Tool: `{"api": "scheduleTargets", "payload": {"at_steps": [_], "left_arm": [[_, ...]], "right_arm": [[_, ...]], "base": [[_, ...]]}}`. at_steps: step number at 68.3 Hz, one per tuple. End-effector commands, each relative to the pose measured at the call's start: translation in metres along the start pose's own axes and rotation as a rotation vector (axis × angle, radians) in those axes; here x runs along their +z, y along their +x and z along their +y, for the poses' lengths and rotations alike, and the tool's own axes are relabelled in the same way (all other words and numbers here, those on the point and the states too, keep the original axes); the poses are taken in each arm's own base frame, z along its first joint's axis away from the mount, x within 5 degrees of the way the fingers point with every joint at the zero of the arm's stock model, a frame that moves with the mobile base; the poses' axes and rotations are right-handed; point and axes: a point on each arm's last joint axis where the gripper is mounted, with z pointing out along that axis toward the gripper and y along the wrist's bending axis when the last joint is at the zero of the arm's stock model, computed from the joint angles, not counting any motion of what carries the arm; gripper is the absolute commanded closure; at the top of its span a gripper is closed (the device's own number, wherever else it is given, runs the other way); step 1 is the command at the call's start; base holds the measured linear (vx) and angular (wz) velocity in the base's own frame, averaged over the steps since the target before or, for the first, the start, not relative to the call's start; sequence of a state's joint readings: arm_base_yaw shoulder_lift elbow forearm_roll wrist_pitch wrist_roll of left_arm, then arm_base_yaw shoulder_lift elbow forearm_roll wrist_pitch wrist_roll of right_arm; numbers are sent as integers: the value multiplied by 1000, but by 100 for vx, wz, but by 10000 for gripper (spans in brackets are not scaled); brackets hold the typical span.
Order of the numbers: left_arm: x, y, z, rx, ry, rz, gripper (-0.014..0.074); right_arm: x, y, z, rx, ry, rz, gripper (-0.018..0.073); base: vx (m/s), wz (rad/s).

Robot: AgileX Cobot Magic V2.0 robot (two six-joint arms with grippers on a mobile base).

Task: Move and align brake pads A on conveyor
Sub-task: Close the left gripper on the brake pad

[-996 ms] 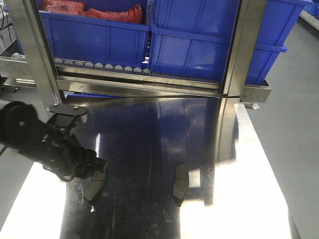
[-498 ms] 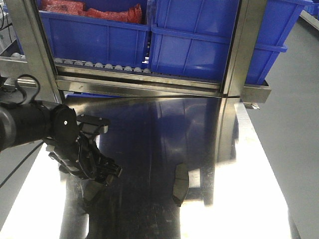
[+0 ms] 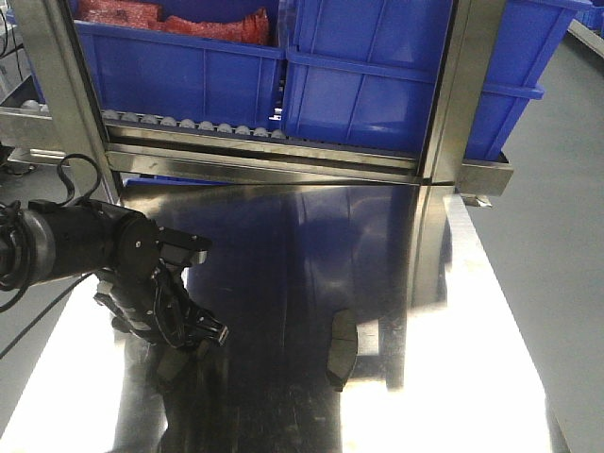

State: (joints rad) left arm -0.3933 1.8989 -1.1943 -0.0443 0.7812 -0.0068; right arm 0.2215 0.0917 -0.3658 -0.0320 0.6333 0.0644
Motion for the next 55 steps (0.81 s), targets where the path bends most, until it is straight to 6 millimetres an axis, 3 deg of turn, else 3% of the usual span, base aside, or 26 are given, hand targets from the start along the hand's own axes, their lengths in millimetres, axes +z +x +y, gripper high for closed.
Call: {"api": "scheduleTargets", "payload": {"at_steps": [1, 11, 17, 23, 32, 45, 55], "left_arm": [[-8, -8, -3, -21, 17, -69, 74], [-1, -7, -5, -46, 40, -41, 112], [3, -6, -7, -72, 64, -24, 197], [3, -6, -8, -78, 72, -20, 328], [2, -4, -9, -76, 74, 1, 598], [-11, 1, -15, -52, 89, 23, 603], [-43, 4, -27, -34, 103, -80, 603]], "right_arm": [[-2, -13, 0, -17, 1, -82, 93], [-2, -13, 0, -17, 1, -82, 93], [-2, -13, 0, -17, 1, -82, 93], [-2, -13, 0, -17, 1, -82, 93], [-2, -13, 0, -17, 1, -82, 93], [-2, -13, 0, -17, 1, -82, 93], [-2, -13, 0, -17, 1, -82, 93]], "base": [[0, 0], [0, 0], [0, 0], [0, 0], [0, 0], [0, 0], [0, 0]]}}
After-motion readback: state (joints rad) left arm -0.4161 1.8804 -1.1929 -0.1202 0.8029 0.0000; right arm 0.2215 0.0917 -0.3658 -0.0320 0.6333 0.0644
